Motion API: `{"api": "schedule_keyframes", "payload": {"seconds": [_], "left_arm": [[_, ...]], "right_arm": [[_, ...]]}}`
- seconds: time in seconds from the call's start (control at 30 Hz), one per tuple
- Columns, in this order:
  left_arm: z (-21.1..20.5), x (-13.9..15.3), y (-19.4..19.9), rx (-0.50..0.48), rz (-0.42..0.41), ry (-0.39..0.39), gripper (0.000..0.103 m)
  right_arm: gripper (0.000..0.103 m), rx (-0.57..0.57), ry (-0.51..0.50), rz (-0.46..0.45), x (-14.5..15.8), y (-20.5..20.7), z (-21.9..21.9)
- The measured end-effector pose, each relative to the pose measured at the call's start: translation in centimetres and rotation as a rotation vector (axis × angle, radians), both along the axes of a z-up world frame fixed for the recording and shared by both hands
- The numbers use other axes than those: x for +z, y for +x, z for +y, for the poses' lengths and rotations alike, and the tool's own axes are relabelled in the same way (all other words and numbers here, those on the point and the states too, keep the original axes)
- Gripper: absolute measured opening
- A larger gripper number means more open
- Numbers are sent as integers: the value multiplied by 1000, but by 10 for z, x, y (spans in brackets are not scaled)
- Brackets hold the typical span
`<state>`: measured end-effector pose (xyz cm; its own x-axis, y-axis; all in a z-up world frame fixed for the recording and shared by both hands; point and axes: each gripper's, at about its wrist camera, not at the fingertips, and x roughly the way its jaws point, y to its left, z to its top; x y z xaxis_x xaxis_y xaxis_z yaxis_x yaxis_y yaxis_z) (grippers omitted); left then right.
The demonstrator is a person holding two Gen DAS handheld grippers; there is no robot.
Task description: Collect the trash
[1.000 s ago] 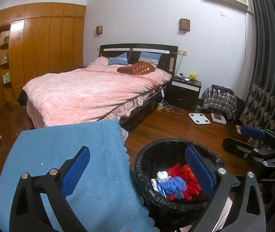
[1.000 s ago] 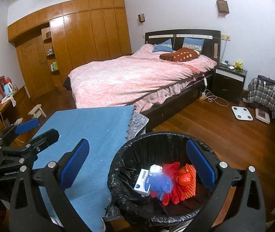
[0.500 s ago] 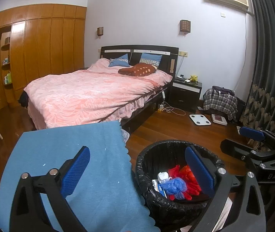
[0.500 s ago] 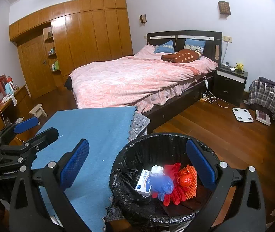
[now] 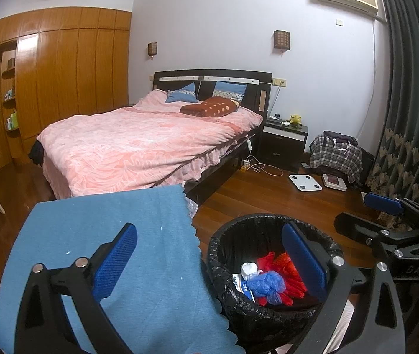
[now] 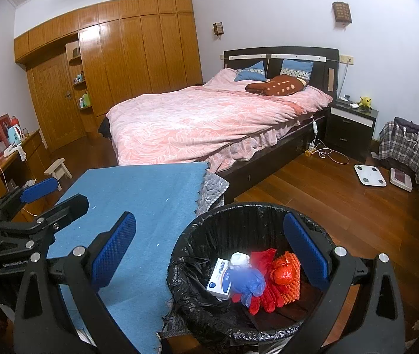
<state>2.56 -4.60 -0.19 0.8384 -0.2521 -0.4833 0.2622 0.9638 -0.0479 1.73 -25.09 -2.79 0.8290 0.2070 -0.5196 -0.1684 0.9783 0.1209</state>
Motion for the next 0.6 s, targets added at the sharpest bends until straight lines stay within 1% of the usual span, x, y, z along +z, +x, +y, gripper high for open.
{"api": "schedule_keyframes", "payload": {"seconds": [0.6], "left_arm": [[1, 1, -1, 0, 0, 1, 97]], "right_arm": [[98, 0, 0, 1, -1, 0, 1]]}}
